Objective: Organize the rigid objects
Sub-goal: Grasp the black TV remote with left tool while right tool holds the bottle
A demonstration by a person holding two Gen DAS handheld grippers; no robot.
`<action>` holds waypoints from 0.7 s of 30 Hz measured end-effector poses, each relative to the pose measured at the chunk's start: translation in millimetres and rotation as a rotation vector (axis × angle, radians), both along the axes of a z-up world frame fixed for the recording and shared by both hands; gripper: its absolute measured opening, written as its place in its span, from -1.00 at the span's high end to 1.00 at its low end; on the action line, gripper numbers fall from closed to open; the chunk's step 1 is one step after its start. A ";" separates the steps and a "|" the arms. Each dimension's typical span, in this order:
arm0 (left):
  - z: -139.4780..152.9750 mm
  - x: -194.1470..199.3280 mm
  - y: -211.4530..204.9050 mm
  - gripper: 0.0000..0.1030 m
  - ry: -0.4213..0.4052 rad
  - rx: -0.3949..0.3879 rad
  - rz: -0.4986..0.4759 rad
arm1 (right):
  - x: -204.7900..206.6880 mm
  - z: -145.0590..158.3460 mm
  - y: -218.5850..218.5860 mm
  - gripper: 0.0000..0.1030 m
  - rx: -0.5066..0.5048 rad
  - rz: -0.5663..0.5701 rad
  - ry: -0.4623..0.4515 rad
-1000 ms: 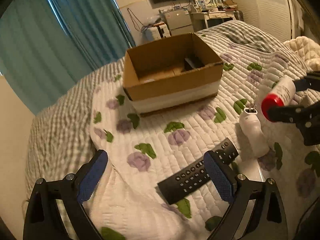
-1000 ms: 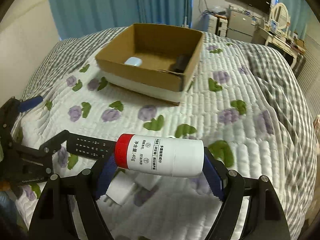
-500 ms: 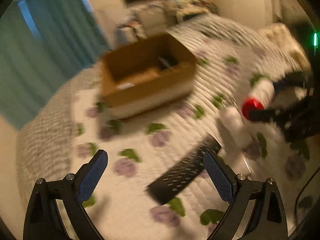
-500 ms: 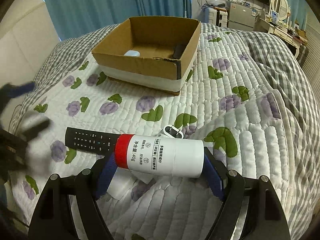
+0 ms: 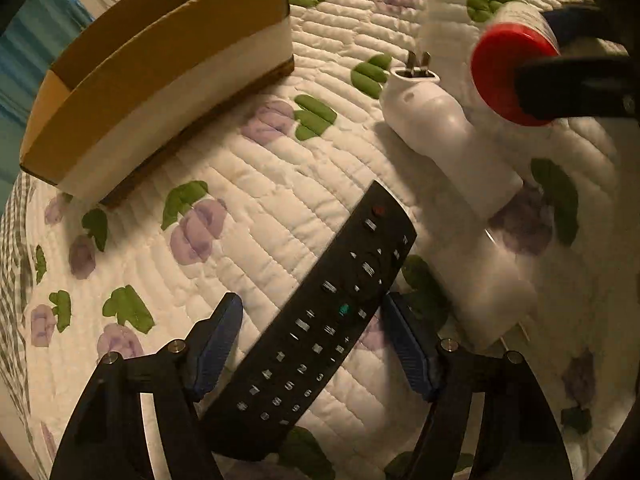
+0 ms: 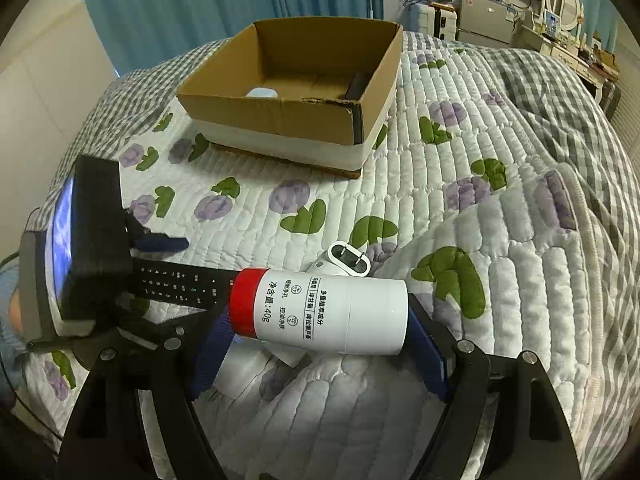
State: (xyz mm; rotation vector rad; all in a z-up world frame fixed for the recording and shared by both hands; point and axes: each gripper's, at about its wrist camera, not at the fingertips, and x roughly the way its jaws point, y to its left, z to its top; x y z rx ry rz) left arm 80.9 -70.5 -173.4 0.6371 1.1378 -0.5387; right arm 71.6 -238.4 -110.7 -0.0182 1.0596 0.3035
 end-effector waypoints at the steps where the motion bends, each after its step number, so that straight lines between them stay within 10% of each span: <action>1: 1.0 0.5 0.3 -0.30 0.006 -0.009 0.006 | 0.4 -0.8 -0.2 -0.54 0.001 -0.001 0.002; 9: 33.1 -9.4 14.2 0.61 -0.037 -0.107 0.111 | -2.3 3.6 -0.9 -0.54 0.003 -0.003 -0.017; 21: 110.1 -7.1 29.7 0.61 -0.164 -0.245 0.262 | -7.0 40.2 6.6 -0.54 -0.003 0.023 -0.119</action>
